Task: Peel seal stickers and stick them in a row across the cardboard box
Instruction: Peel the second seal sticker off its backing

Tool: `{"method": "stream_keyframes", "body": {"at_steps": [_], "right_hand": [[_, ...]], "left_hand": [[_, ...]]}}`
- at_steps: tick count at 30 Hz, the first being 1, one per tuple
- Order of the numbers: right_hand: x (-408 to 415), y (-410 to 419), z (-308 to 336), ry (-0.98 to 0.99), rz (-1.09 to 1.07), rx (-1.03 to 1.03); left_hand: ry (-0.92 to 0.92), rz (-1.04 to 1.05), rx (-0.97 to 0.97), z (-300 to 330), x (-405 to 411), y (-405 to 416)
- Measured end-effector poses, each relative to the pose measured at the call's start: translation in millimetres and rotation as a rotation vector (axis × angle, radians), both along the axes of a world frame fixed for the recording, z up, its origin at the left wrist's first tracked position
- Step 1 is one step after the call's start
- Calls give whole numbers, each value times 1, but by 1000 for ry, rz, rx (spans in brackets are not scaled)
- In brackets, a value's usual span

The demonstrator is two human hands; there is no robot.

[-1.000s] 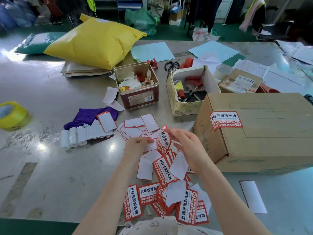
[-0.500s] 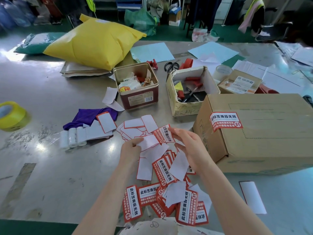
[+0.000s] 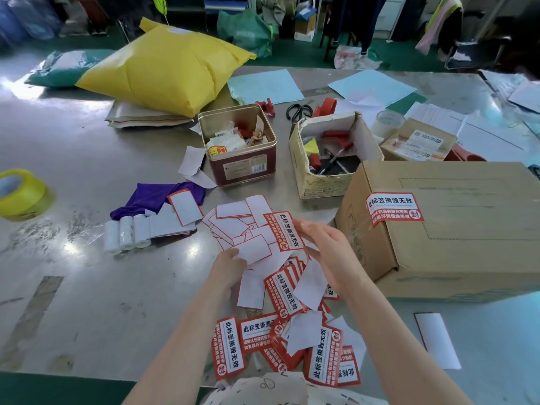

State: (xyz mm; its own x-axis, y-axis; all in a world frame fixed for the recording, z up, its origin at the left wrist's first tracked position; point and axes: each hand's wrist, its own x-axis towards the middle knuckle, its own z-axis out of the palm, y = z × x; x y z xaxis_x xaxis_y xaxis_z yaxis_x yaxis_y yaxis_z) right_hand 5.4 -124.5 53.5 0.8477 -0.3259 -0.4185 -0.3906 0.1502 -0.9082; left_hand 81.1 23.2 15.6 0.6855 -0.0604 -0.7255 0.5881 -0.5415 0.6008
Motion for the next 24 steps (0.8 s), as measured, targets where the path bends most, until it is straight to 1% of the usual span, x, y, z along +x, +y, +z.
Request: {"method": "stream_keyframes", "body": {"at_steps": [3, 5, 7, 10, 14, 16, 21, 24], "right_hand": [[0, 0, 0, 4, 14, 1], [0, 0, 1, 4, 24, -1], [0, 1, 3, 3, 26, -8], [-1, 3, 6, 7, 36, -25], [0, 5, 10, 23, 57, -51], [0, 5, 15, 26, 64, -59], [0, 3, 29, 28, 73, -118], [-2, -3, 42, -48, 65, -127]], "left_hand": [[-44, 5, 30, -2, 2, 2], [-141, -21, 77, -2, 5, 1], [-301, -91, 113, 5, 8, -1], [-587, -275, 129, 20, 10, -8], [-811, -373, 164, 32, 13, -15], [-877, -372, 173, 33, 14, -15], [-973, -335, 188, 41, 12, -15], [-1038, -314, 153, 53, 10, -19]]}}
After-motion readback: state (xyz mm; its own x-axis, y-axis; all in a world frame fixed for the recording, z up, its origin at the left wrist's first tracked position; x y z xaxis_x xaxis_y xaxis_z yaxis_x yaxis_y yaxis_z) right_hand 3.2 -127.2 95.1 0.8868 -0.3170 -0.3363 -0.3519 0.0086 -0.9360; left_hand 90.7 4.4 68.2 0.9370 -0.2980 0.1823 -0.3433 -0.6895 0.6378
